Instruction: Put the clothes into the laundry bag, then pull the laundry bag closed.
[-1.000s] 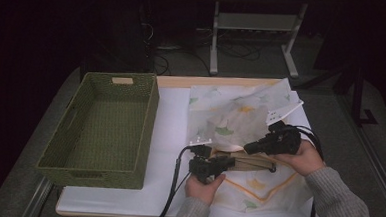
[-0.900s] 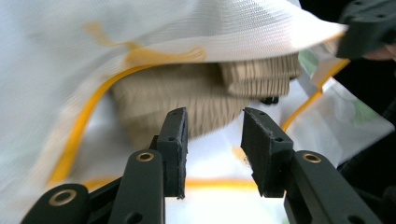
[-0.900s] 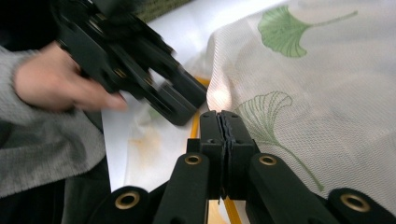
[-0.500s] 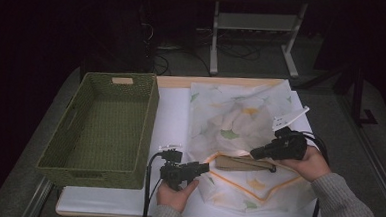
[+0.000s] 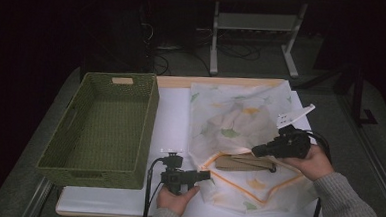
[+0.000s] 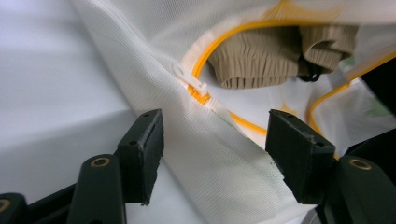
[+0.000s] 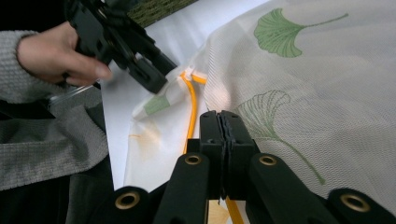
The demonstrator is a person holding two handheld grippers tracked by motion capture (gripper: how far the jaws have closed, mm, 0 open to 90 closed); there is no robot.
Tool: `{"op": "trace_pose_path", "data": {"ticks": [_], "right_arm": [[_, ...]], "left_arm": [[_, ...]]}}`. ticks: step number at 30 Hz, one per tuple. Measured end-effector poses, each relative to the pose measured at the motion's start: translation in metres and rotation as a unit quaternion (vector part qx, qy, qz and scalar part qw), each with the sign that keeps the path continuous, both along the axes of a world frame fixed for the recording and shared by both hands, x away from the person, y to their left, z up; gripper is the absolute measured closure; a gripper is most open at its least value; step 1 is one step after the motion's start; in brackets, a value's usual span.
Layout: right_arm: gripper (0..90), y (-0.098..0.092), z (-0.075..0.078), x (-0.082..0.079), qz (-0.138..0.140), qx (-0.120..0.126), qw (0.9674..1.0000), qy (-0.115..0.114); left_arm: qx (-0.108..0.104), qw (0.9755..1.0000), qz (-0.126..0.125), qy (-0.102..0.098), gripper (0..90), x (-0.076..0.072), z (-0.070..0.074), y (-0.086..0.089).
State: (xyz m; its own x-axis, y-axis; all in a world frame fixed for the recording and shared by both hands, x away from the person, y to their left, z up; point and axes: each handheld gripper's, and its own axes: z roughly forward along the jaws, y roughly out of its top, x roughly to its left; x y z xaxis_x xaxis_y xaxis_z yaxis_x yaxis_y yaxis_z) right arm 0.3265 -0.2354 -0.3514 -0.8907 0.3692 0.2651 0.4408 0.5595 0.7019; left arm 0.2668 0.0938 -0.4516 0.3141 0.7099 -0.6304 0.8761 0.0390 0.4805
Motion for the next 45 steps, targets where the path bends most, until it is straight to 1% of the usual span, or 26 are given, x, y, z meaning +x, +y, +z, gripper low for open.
{"op": "trace_pose_path", "data": {"ticks": [2, 4, 5, 7, 8, 10, 12, 15, 17, 19, 20, 21, 22, 24, 25, 27, 30, 33, 34, 36, 37, 39, 41, 42, 43, 45], "right_arm": [[87.8, 0.001, 0.002, -0.001, 0.001, 0.002, 1.0, -0.003], [87.8, 0.002, 0.004, -0.002, 0.004, 0.0, 1.0, -0.006], [87.8, 0.002, 0.004, -0.002, 0.004, -0.002, 1.0, -0.006], [87.8, 0.001, 0.004, -0.002, 0.005, -0.004, 1.0, -0.004], [87.8, 0.001, 0.003, -0.002, 0.004, -0.005, 1.0, -0.002], [87.8, 0.001, 0.001, -0.002, 0.005, -0.008, 1.0, -0.001], [87.8, 0.0, -0.001, -0.003, 0.004, -0.014, 0.9999, 0.001], [87.8, -0.002, -0.005, -0.004, 0.003, -0.026, 0.9996, 0.005], [87.8, -0.003, -0.008, -0.005, 0.003, -0.039, 0.9992, 0.007], [87.8, -0.004, -0.011, -0.007, 0.006, -0.044, 0.9989, 0.013], [87.8, -0.003, -0.013, -0.008, 0.009, -0.049, 0.9987, 0.016], [87.5, -0.002, -0.015, -0.009, 0.017, -0.053, 0.9982, 0.023], [87.4, -0.001, -0.018, -0.01, 0.026, -0.058, 0.9976, 0.029], [86.8, 0.003, -0.023, -0.013, 0.041, -0.073, 0.9959, 0.034], [86.3, 0.004, -0.024, -0.013, 0.045, -0.074, 0.9955, 0.037], [85.4, 0.005, -0.025, -0.013, 0.051, -0.072, 0.9953, 0.042], [81.7, 0.005, -0.021, -0.013, 0.052, -0.049, 0.9966, 0.042], [78.6, 0.008, -0.017, -0.013, 0.051, -0.039, 0.9974, 0.033], [78.5, 0.01, -0.016, -0.013, 0.053, -0.038, 0.9974, 0.032], [77.8, 0.013, -0.014, -0.014, 0.053, -0.037, 0.9976, 0.023], [77.6, 0.015, -0.012, -0.015, 0.054, -0.036, 0.9976, 0.021], [77.0, 0.018, -0.01, -0.016, 0.052, -0.036, 0.9979, 0.014], [76.2, 0.021, -0.007, -0.017, 0.052, -0.036, 0.998, 0.008], [76.0, 0.023, -0.005, -0.017, 0.051, -0.035, 0.9981, 0.003], [75.4, 0.026, -0.003, -0.018, 0.05, -0.036, 0.9981, 0.0], [74.4, 0.032, 0.0, -0.021, 0.053, -0.032, 0.998, -0.008]], "left_arm": [[0.005, 1.0, 0.004, -0.004, 39.0, 0.001, -0.001, -0.002], [0.006, 1.0, -0.001, 0.002, 46.2, 0.003, -0.002, -0.001], [0.005, 0.9999, -0.008, 0.004, 53.7, 0.003, -0.002, 0.0], [0.01, 0.9998, -0.019, -0.001, 69.1, 0.001, -0.002, 0.004], [0.008, 0.9997, -0.023, -0.003, 77.7, 0.0, -0.003, 0.006], [-0.001, 0.9996, -0.027, -0.009, 84.6, -0.005, -0.002, 0.012], [-0.015, 0.9993, -0.03, -0.015, 86.2, -0.01, 0.0, 0.019], [-0.024, 0.9989, -0.033, -0.024, 87.5, -0.02, 0.004, 0.031], [-0.025, 0.9986, -0.036, -0.029, 87.9, -0.025, 0.007, 0.039], [-0.032, 0.9983, -0.037, -0.03, 88.0, -0.029, 0.008, 0.046], [-0.032, 0.9983, -0.039, -0.029, 88.0, -0.03, 0.008, 0.047], [-0.03, 0.9983, -0.04, -0.03, 87.9, -0.031, 0.008, 0.048], [-0.034, 0.9982, -0.039, -0.03, 87.6, -0.032, 0.007, 0.049], [-0.038, 0.998, -0.042, -0.029, 85.2, -0.032, 0.005, 0.049], [-0.039, 0.998, -0.042, -0.026, 81.5, -0.031, 0.004, 0.049], [-0.045, 0.9977, -0.047, -0.02, 70.6, -0.03, 0.003, 0.049], [-0.043, 0.998, -0.04, -0.021, 54.5, -0.028, 0.003, 0.046], [-0.047, 0.9979, -0.043, -0.012, 48.3, -0.026, 0.001, 0.044], [-0.045, 0.9979, -0.045, -0.011, 49.4, -0.025, 0.001, 0.043], [-0.041, 0.9977, -0.051, -0.015, 60.0, -0.026, 0.0, 0.041], [-0.038, 0.9978, -0.053, -0.013, 61.4, -0.027, 0.0, 0.041], [-0.038, 0.9979, -0.051, -0.006, 59.5, -0.027, -0.003, 0.041], [-0.039, 0.9981, -0.047, -0.007, 58.4, -0.027, -0.004, 0.043], [-0.039, 0.9981, -0.047, -0.008, 59.3, -0.026, -0.004, 0.043], [-0.04, 0.9981, -0.046, -0.01, 63.1, -0.027, -0.003, 0.044], [-0.041, 0.998, -0.047, -0.012, 65.1, -0.028, -0.002, 0.044]]}}
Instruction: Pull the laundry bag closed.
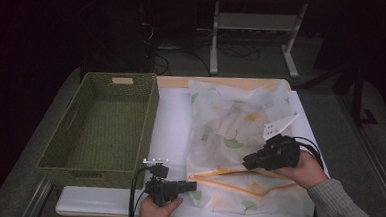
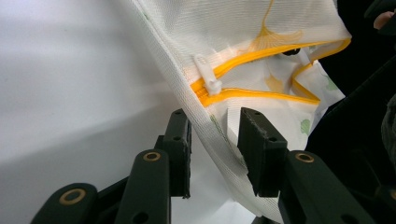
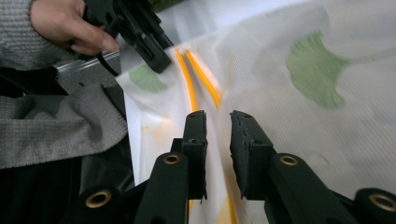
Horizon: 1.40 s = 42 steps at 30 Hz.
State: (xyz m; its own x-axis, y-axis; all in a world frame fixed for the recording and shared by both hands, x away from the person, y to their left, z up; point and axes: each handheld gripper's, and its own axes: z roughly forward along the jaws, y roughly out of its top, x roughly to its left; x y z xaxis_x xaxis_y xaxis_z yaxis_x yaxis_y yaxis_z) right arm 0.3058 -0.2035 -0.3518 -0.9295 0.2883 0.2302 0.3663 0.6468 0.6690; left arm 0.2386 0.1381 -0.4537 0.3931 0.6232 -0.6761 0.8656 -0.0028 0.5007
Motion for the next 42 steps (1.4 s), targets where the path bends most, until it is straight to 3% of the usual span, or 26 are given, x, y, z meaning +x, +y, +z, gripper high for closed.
{"op": "trace_pose_path", "data": {"ticks": [10, 27, 36, 42], "right_arm": [[70.8, 0.05, 0.001, -0.007, 0.038, -0.01, 0.9991, -0.014], [67.2, 0.109, -0.014, 0.011, 0.058, -0.029, 0.9978, 0.015], [57.8, 0.13, -0.03, 0.025, 0.088, -0.042, 0.9931, 0.065], [55.9, 0.134, -0.04, 0.035, 0.109, -0.03, 0.9882, 0.103]], "left_arm": [[-0.003, 0.9997, -0.006, -0.023, 84.0, -0.004, 0.002, 0.005], [-0.02, 0.998, -0.03, -0.052, 86.5, -0.009, 0.01, 0.002], [-0.011, 0.9968, -0.042, -0.067, 86.8, -0.011, 0.016, 0.0], [-0.002, 0.9958, -0.049, -0.077, 87.1, -0.011, 0.017, 0.0]]}}
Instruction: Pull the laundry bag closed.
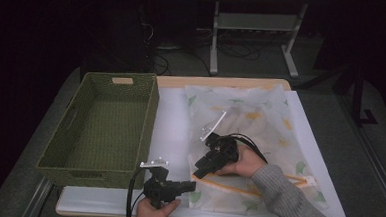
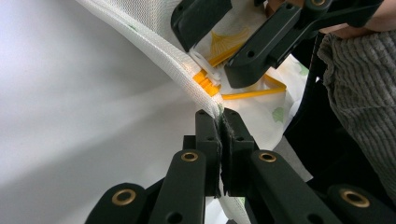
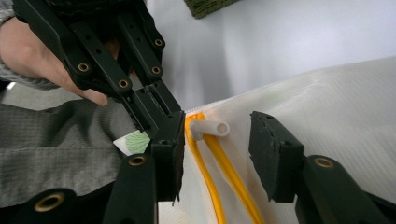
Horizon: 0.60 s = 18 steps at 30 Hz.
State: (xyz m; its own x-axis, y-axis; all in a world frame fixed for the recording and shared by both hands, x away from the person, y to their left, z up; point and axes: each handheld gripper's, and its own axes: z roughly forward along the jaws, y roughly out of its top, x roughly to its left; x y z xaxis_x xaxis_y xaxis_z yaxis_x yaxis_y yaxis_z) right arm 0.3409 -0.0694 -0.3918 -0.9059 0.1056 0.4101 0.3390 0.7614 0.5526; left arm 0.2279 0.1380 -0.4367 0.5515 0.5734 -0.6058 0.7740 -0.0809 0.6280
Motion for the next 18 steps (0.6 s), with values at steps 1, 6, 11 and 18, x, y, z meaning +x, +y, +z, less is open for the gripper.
{"op": "trace_pose_path", "data": {"ticks": [1, 6, 11, 18], "right_arm": [[58.3, 0.0009, -0.0007, 0.0, 0.002, 0.001, 1.0, 0.005], [69.0, 0.0014, 0.0014, -0.0023, 0.013, 0.01, 0.9999, 0.004], [77.5, -0.0041, 0.0064, -0.0049, 0.011, 0.012, 0.9999, -0.004], [85.4, -0.0042, 0.0086, -0.01, 0.008, 0.014, 0.9998, -0.015]], "left_arm": [[-0.001, 1.0, 0.001, 0.001, 87.1, 0.0002, -0.0002, 0.0001], [0.0, 1.0, 0.007, 0.004, 87.1, 0.001, -0.001, 0.002], [-0.008, 0.9998, 0.018, 0.009, 87.1, 0.0017, -0.0028, 0.0048], [-0.013, 0.9992, 0.034, 0.018, 87.2, 0.0014, -0.0035, 0.0057]]}}
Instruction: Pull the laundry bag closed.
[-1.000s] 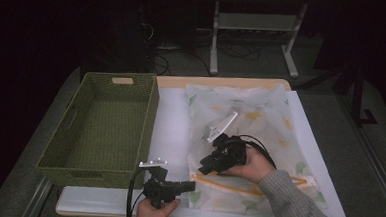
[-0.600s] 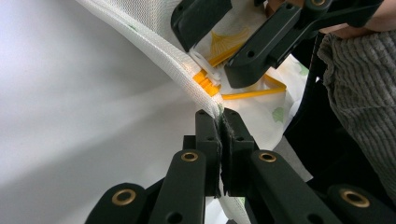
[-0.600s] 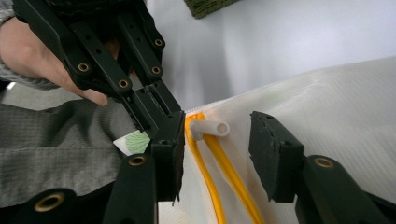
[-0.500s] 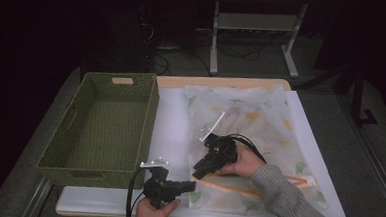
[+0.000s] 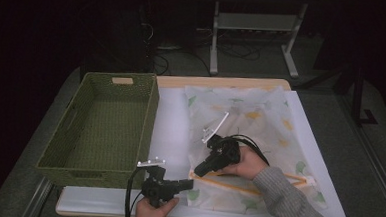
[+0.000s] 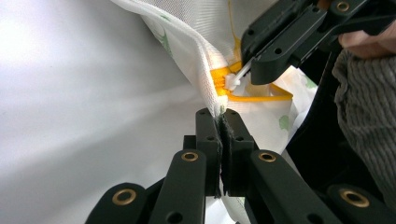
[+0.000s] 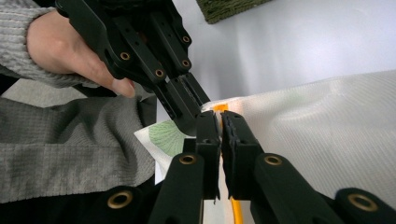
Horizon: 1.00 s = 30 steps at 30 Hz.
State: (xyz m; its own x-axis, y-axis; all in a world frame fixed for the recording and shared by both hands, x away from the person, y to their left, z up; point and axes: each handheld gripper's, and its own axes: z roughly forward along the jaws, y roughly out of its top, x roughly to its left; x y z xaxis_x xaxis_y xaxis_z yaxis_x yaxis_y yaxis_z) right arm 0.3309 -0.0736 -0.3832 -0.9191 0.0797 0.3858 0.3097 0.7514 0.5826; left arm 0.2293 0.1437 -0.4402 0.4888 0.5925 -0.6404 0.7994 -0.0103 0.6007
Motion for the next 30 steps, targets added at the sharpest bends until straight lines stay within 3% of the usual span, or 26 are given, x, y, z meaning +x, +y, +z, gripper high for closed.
{"op": "trace_pose_path", "data": {"ticks": [7, 12, 15, 19, 22, 30], "right_arm": [[87.5, -0.001, 0.0, -0.005, -0.015, -0.001, 0.9998, -0.009], [84.3, 0.001, 0.0, -0.007, -0.022, -0.005, 0.9997, -0.008], [88.2, 0.002, 0.0, -0.009, -0.02, -0.004, 0.9997, -0.014], [88.5, 0.001, 0.001, -0.013, -0.016, -0.011, 0.9996, -0.019], [89.1, 0.0, 0.003, -0.015, -0.019, -0.015, 0.9993, -0.027], [89.7, -0.006, 0.003, -0.017, -0.029, -0.015, 0.9991, -0.027]], "left_arm": [[-0.006, 0.9999, 0.011, 0.011, 87.3, 0.0, -0.001, -0.002], [-0.012, 0.9999, 0.005, 0.011, 87.3, 0.0, 0.0, -0.004], [-0.011, 0.9999, 0.001, 0.01, 86.9, 0.0, 0.0, -0.004], [-0.03, 0.9994, 0.005, 0.015, 77.1, 0.002, 0.001, -0.002], [-0.03, 0.9995, 0.002, 0.011, 85.6, 0.003, 0.001, -0.001], [-0.046, 0.9988, 0.005, 0.015, 87.2, 0.004, 0.0, 0.0]]}}
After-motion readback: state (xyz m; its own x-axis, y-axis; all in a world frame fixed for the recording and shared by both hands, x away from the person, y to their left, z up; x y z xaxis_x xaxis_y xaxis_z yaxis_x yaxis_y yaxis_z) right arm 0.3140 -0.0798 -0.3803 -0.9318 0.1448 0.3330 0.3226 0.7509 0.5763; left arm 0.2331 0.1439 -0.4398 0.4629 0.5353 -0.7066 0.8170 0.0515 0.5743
